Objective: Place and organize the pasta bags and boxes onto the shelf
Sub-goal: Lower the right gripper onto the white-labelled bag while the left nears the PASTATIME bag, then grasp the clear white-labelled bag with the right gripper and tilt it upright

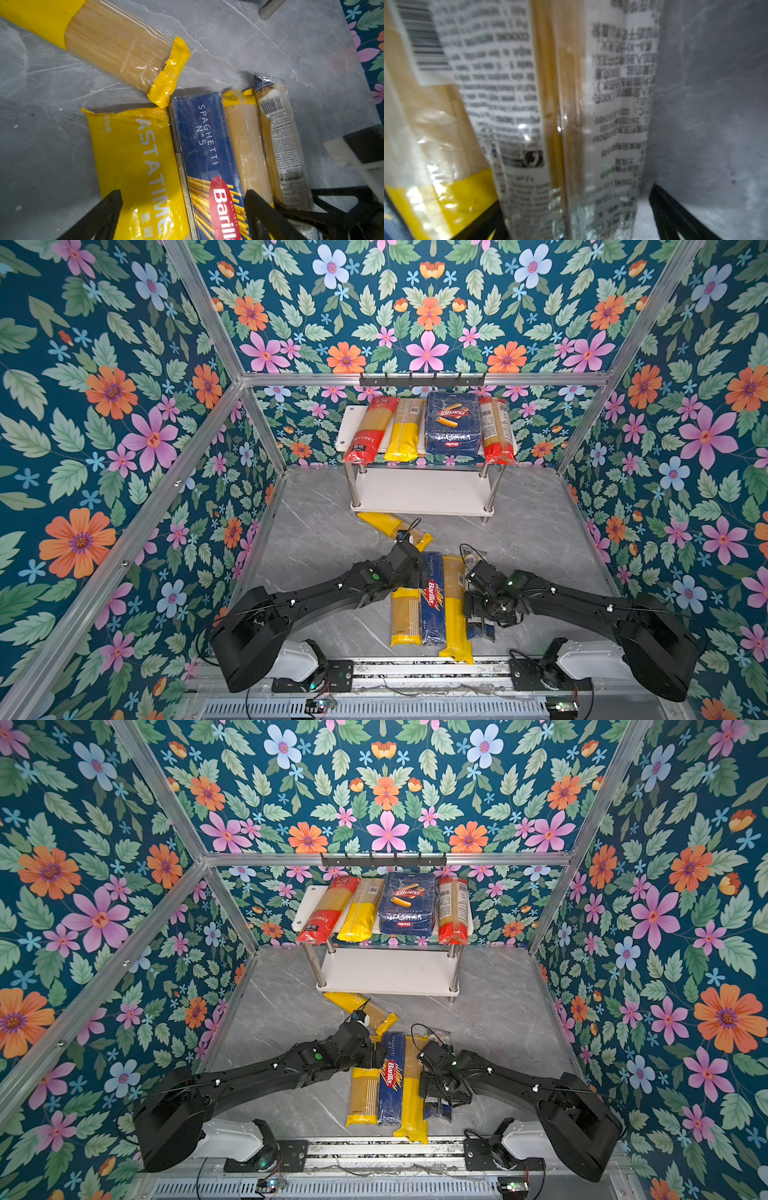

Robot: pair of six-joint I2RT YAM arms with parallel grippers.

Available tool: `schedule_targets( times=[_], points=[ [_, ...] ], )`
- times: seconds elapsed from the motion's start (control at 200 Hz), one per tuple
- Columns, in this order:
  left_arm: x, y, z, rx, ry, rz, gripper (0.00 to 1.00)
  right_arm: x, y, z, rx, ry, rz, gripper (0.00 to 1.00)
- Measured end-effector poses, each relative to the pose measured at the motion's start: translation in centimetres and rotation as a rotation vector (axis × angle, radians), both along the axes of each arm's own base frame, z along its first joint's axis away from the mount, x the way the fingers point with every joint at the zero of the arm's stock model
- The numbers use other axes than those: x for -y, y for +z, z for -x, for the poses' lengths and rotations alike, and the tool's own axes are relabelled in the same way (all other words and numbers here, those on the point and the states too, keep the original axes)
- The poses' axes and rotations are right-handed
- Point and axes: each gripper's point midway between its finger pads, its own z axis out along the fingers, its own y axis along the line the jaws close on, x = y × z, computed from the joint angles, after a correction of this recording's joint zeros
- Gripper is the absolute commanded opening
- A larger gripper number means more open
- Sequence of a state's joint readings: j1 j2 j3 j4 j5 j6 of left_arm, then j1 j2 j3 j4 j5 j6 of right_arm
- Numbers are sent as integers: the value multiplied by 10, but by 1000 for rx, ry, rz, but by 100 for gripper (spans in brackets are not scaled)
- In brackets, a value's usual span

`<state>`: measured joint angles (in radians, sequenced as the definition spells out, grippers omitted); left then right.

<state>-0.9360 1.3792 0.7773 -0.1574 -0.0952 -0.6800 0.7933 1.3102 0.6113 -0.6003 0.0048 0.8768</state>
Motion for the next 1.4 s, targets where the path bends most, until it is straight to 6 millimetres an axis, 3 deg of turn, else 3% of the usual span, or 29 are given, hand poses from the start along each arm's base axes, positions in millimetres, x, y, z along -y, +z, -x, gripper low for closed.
schedule_targets(
  times=[0.27,0.48,1.015,1.4],
  points=[
    [-5,11,1,29,10,15,94,1,1,0,11,-5,-5,98],
    [-16,7,6,28,18,-7,94,4,2,1,23,-22,-10,98],
    [-36,11,15,60,39,8,94,28,11,25,-4,-74,20,98],
    [-47,13,19,65,63,14,94,21,3,31,-39,-25,61,97]
  ],
)
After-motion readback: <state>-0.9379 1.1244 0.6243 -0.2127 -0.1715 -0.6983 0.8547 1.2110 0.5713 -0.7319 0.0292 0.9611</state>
